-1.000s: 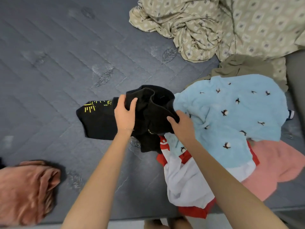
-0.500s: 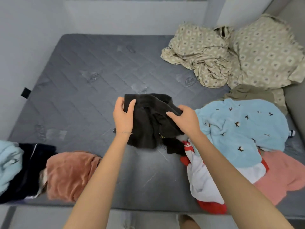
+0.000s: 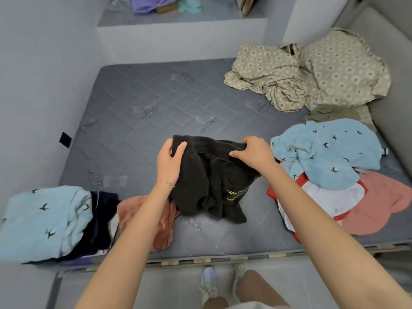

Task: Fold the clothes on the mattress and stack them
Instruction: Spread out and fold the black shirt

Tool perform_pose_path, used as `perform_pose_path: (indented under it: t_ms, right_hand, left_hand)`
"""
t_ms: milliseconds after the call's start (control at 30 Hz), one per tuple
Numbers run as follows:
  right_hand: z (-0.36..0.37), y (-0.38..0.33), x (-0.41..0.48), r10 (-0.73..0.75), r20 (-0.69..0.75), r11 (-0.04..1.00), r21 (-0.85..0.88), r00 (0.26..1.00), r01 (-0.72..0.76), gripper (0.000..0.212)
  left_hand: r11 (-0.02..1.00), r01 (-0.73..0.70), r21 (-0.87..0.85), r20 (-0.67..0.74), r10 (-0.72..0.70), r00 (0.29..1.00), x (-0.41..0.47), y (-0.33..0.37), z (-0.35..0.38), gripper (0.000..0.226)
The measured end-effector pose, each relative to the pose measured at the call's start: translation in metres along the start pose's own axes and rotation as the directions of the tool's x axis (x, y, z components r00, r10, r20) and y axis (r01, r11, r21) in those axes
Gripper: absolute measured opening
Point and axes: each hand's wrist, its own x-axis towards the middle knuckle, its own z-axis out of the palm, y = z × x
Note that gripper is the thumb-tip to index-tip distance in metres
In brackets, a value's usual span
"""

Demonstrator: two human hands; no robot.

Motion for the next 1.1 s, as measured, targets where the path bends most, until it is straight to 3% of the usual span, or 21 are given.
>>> perform_pose_path:
  t_ms: [133,333,433,567,833,1000,1100]
  right_hand:
    - [0.004,0.006,-0.003,0.011,0.109,1.0,-0.026,0.994,-0.008,0.045]
    - [0.031,0.039,0.009,0.028,0.207,0.994,-0.108,0.978,-0.006,0.038]
    - [0.054,0.058,0.019,0.024,0.299,0.979,-0.199,0.954,0.038,0.028]
    - [0.074,0.086,0.026,0.088,0.375,0.958,-0.285,0.923,0.025,0.05]
    - [0.103,0.104,0.035,0.156,0.333,0.958,-0.28,0.93,-0.061,0.021]
    - [0.111,0.106,0.035,0.218,0.216,0.949,-0.274,0.952,-0.155,0.036]
    - [0.117,0.104,0.035,0.26,0.23,0.954,-0.208,0.938,-0.213,0.039]
  left_hand:
    - [0.999,0.036,0.019,0.034,-0.037,0.999,-0.003,-0.014,-0.008,0.021]
    - [0.957,0.136,0.256,-0.014,-0.137,0.99,-0.003,-0.065,-0.014,0.026]
    - [0.932,0.205,0.3,-0.044,-0.201,0.979,0.0,-0.094,-0.013,0.016]
    - [0.91,0.356,0.214,-0.164,-0.326,0.931,0.008,-0.121,-0.019,0.018]
    - [0.888,0.392,0.241,-0.203,-0.349,0.915,0.036,-0.144,-0.036,0.019]
    - [0.87,0.398,0.289,-0.158,-0.367,0.917,0.059,-0.157,-0.049,0.021]
    - [0.868,0.398,0.297,-0.131,-0.376,0.917,0.068,-0.163,-0.054,0.022]
